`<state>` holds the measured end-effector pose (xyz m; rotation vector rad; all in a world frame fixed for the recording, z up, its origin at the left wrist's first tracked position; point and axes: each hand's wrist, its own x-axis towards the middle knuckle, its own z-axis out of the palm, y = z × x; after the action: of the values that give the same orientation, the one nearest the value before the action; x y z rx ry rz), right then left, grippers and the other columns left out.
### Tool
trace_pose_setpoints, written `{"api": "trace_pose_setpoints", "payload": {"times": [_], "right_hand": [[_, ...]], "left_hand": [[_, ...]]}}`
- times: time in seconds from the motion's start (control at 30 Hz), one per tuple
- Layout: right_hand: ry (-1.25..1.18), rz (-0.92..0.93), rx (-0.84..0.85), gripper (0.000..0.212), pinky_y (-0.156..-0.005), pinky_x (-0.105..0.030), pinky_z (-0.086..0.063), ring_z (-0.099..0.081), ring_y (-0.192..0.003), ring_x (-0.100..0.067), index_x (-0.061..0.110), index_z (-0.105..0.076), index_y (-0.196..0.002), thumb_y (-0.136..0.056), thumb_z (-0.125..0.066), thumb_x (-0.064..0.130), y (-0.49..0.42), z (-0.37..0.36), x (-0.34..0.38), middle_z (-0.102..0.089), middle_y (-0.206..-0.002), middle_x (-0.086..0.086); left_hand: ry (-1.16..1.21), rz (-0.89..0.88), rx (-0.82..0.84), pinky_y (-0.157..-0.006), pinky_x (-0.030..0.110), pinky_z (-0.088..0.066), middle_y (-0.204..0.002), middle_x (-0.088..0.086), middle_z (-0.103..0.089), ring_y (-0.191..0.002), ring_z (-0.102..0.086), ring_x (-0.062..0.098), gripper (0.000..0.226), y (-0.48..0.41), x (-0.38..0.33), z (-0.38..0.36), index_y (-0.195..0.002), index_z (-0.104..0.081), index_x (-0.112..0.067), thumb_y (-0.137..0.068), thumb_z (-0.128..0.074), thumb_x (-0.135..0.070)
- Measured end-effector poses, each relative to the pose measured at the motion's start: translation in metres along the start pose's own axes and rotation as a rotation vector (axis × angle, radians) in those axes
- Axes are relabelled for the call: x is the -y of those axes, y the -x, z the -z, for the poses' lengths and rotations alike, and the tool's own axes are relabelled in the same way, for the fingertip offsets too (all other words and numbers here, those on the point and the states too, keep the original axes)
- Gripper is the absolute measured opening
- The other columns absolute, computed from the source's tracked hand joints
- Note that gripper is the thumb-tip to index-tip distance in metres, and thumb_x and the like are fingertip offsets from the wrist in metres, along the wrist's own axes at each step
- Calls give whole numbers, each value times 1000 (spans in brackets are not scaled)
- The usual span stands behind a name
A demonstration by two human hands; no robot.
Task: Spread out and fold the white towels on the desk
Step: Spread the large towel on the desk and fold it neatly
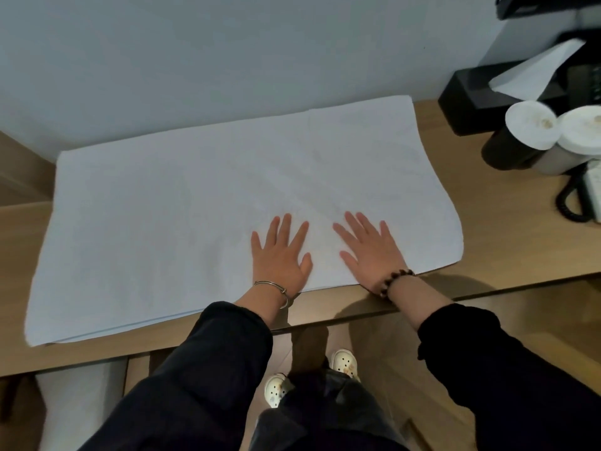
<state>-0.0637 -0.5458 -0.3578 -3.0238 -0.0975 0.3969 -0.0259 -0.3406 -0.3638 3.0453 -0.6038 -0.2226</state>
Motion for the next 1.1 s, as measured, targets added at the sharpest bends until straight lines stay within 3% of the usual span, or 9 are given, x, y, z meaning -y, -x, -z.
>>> {"api": "trace_pose_setpoints", "payload": {"times": [0.13, 0.27, 0.43, 0.6, 0.73, 0.87, 0.97, 1.03, 1.1], "right_hand": [[-62, -571, -7, 58, -116, -50, 2, 9, -146, -19, 32, 8, -151, -98, -10, 47, 13, 4, -59, 14, -159, 2], [-125, -735, -55, 57, -115, -51, -1, 4, -146, -26, 26, -2, -152, -100, -20, 42, 12, 13, -59, 8, -159, -7], [-457, -1172, -253, 55, -103, -49, -31, -37, -128, -34, 10, -39, -135, -90, -53, 38, 12, 28, -78, -44, -138, -16], [-613, -1257, -351, 13, -91, -47, -48, -59, -95, -34, 4, -58, -94, -87, -52, 13, 8, 39, -91, -64, -101, -17], [-634, -1387, -362, 25, -94, -43, -47, -58, -100, -32, 0, -54, -112, -95, -47, 17, 19, 26, -94, -60, -113, -20], [-719, -1300, -494, 35, -94, -49, -45, -55, -110, -36, 7, -45, -122, -92, -51, 24, 17, 25, -70, -54, -123, -16], [-940, -1374, -449, 29, -67, -36, -53, -63, -78, -30, 3, -56, -105, -86, -53, 25, 18, 31, -66, -61, -89, -10], [-1053, -1419, -378, 21, -44, -24, -41, -54, -51, -21, 2, -57, -82, -84, -51, 23, 21, 39, -71, -54, -63, -5], [-1045, -1424, -304, 23, -34, -17, -31, -48, -43, -17, 2, -54, -77, -88, -48, 21, 20, 46, -74, -50, -56, -4]], "left_hand": [[-14, -1, 3, -112, 56, -1, -159, 1, 5, -146, 6, 24, 63, -1, -1, 1, -148, 7, -36, -88, -5, -52], [-16, -7, 17, -112, 56, 0, -159, 1, 7, -145, 8, 24, 62, -1, -1, 1, -147, 9, -36, -90, -8, -52], [-26, -14, 53, -112, 58, -1, -159, 2, 7, -145, 8, 25, 61, -3, -2, 3, -148, 7, -35, -93, -14, -51], [-42, -34, 82, -111, 58, -7, -159, 3, 6, -145, 6, 26, 61, -4, -1, 8, -149, 6, -33, -93, -16, -50], [-62, -59, 86, -109, 59, -12, -159, 4, 3, -145, 2, 27, 62, -7, 1, 11, -149, 4, -32, -92, -15, -51], [-70, -71, 80, -109, 59, -14, -158, 4, 2, -145, 0, 28, 63, -9, 3, 8, -148, 6, -33, -91, -13, -53], [-77, -82, 87, -109, 58, -14, -158, 3, 2, -144, 0, 28, 64, -10, 5, 8, -148, 6, -33, -90, -12, -54], [-78, -86, 91, -109, 58, -14, -158, 3, 2, -144, -1, 29, 63, -10, 5, 9, -148, 6, -33, -91, -12, -53], [-84, -89, 97, -109, 58, -15, -158, 3, 3, -144, 0, 28, 63, -10, 5, 10, -148, 6, -33, -91, -13, -53]]}}
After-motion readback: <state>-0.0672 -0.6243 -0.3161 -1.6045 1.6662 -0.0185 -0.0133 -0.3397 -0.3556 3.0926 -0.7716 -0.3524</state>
